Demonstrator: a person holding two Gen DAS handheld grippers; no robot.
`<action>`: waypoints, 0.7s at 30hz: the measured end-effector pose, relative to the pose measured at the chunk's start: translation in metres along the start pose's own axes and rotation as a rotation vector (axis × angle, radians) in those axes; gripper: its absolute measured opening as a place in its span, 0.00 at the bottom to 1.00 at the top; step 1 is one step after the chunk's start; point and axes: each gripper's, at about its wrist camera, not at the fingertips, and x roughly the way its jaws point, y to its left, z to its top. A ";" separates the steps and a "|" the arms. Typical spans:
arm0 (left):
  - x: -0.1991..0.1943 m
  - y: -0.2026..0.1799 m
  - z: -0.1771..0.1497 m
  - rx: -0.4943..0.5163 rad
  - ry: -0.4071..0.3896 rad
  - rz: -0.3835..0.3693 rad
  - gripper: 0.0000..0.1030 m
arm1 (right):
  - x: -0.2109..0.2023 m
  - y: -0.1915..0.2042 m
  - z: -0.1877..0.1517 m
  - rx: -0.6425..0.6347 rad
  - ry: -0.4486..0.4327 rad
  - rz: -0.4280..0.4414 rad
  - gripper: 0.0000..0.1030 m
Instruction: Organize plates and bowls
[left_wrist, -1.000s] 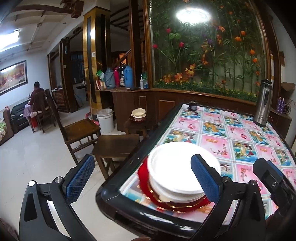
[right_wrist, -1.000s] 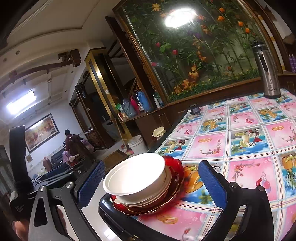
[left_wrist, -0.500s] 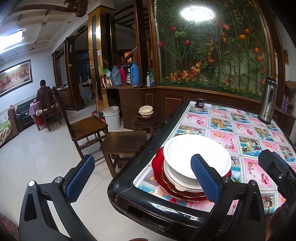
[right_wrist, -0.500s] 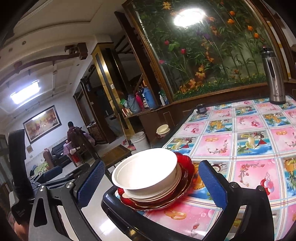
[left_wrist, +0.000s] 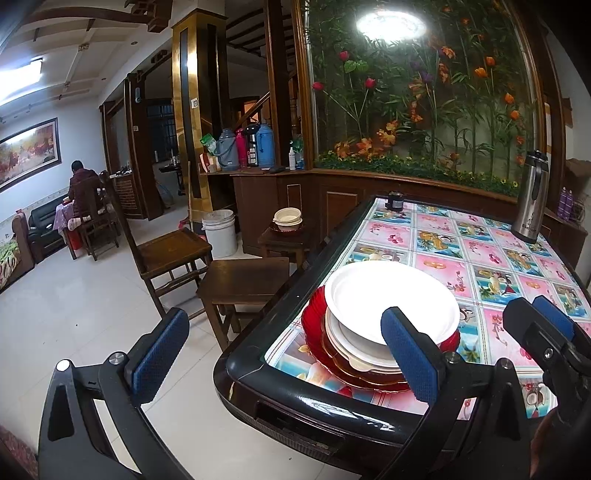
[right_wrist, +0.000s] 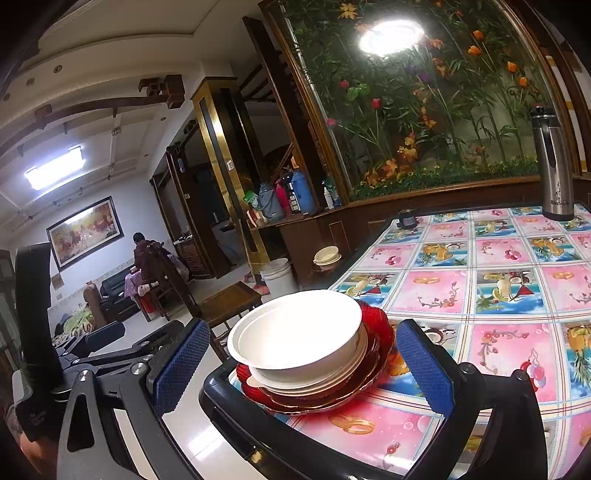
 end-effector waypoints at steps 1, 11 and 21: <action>0.000 0.000 0.000 0.004 0.001 -0.003 1.00 | 0.000 0.000 0.000 0.001 0.003 -0.001 0.99; 0.003 0.006 -0.005 -0.008 0.034 -0.015 1.00 | -0.001 0.008 0.001 -0.021 0.001 -0.025 0.99; 0.005 0.014 -0.014 -0.027 0.082 -0.020 1.00 | -0.001 0.016 0.001 -0.033 0.008 -0.041 0.99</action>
